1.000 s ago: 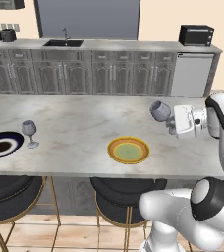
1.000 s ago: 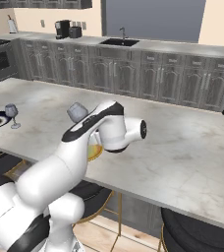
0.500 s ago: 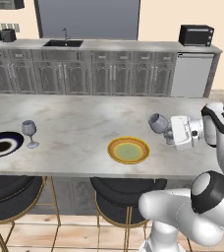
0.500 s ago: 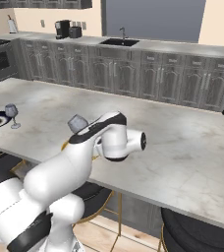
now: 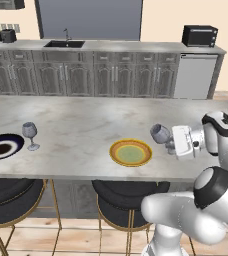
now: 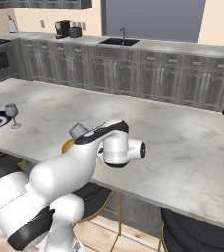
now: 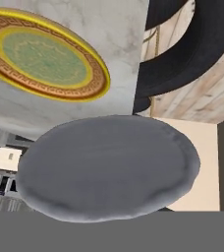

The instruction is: Retrieve the wine glasses from the counter and place one next to each plate.

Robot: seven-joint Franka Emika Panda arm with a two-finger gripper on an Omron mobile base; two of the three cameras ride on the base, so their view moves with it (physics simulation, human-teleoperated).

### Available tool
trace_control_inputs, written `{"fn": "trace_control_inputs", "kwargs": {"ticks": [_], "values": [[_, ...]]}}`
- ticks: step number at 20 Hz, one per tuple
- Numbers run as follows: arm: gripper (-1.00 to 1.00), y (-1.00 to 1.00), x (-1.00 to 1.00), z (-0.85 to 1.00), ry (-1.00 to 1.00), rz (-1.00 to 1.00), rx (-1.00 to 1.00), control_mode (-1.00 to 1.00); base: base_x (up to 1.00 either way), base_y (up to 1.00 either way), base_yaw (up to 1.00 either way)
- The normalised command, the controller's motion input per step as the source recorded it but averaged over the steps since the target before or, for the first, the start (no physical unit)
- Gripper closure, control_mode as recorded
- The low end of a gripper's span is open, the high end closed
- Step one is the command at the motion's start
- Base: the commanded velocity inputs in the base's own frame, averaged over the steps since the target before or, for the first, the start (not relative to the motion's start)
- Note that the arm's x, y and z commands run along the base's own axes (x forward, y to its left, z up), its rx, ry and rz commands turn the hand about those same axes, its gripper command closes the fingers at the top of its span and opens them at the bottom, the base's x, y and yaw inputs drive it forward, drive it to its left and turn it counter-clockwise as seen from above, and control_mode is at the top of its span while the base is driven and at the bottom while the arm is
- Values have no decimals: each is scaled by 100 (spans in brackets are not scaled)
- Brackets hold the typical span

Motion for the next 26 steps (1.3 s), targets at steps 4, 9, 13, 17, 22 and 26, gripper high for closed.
{"fn": "trace_control_inputs", "kwargs": {"ticks": [4, 9, 13, 17, 22, 26], "values": [[100, -6, 0, -20, 4, 5, 2, -100, 0, 0, 0], [100, -4, 8, -26, 7, 12, 7, -100, 0, 0, 0], [100, -2, 17, -27, 4, 12, 7, -100, 0, 0, 0], [100, -14, 25, -16, 2, 12, 8, -100, 0, 0, 0], [100, -29, 29, -2, 0, 11, 15, -100, 0, 0, 0], [100, -24, 31, -12, 0, 10, 16, -100, 0, 0, 0]]}}
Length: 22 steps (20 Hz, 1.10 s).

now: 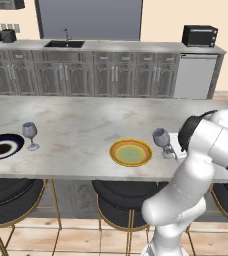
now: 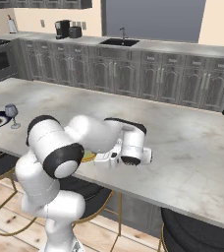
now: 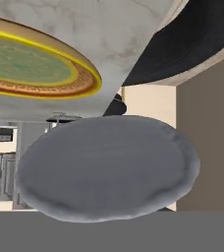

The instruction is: Retrieve the wine glasses from the counter and place one next to each plate.

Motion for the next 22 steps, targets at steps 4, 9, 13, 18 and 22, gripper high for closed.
{"fn": "trace_control_inputs", "kwargs": {"ticks": [4, 9, 13, 18, 22], "values": [[100, -14, 14, -7, 0, 9, 13, -100, 0, 0, 0], [100, 0, 18, -13, 0, 4, 14, -100, 0, 0, 0], [100, 4, 3, -6, 0, 0, 2, -100, 0, 0, 0], [100, 1, 3, -7, 0, -1, 0, -100, 0, 0, 0], [100, 0, 1, -11, 0, -2, 0, -100, 0, 0, 0]]}}
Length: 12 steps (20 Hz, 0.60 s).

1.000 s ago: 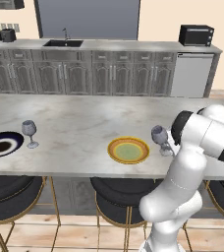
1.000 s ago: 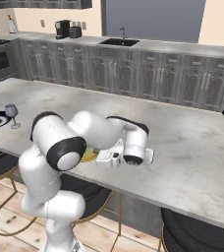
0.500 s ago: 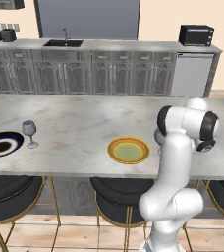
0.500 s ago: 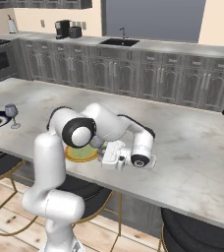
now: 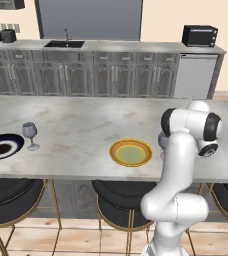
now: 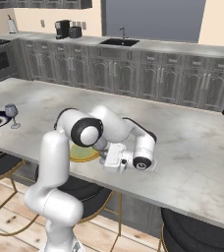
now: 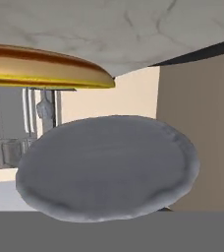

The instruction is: Retrieve the wine glasses from the counter and place one next to each plate.

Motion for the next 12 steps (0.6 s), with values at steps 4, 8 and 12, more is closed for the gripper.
{"fn": "trace_control_inputs", "kwargs": {"ticks": [4, 8, 12], "values": [[100, 0, 2, -12, 0, -8, -4, -100, 0, 0, 0], [100, -2, 1, -13, 0, -17, -8, -100, 0, 0, 0], [100, -8, 4, -13, 1, -21, -8, -100, 0, 0, 0]]}}
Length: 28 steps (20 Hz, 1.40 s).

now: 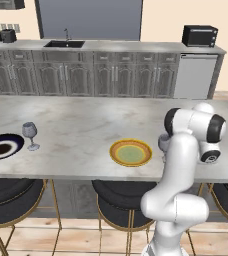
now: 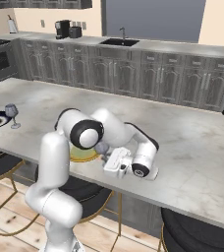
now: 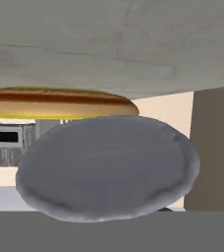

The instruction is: Retrieve the wine glasses from the counter and place one next to each plate.

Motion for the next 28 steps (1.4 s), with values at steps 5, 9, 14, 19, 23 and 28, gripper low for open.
{"fn": "trace_control_inputs", "kwargs": {"ticks": [5, 9, 14, 19, 23, 28], "values": [[100, -15, 18, -15, 6, -20, -6, -100, 0, 0, 0], [100, -11, 40, -2, 2, -10, 0, -100, 0, 0, 0], [100, -2, 46, 4, 0, 9, 8, -100, 0, 0, 0], [100, -1, 37, 2, -1, 24, 6, -100, 0, 0, 0], [100, -14, 29, -3, 0, 22, 0, -100, 0, 0, 0], [100, -10, 15, -15, -1, 16, -1, -100, 0, 0, 0]]}}
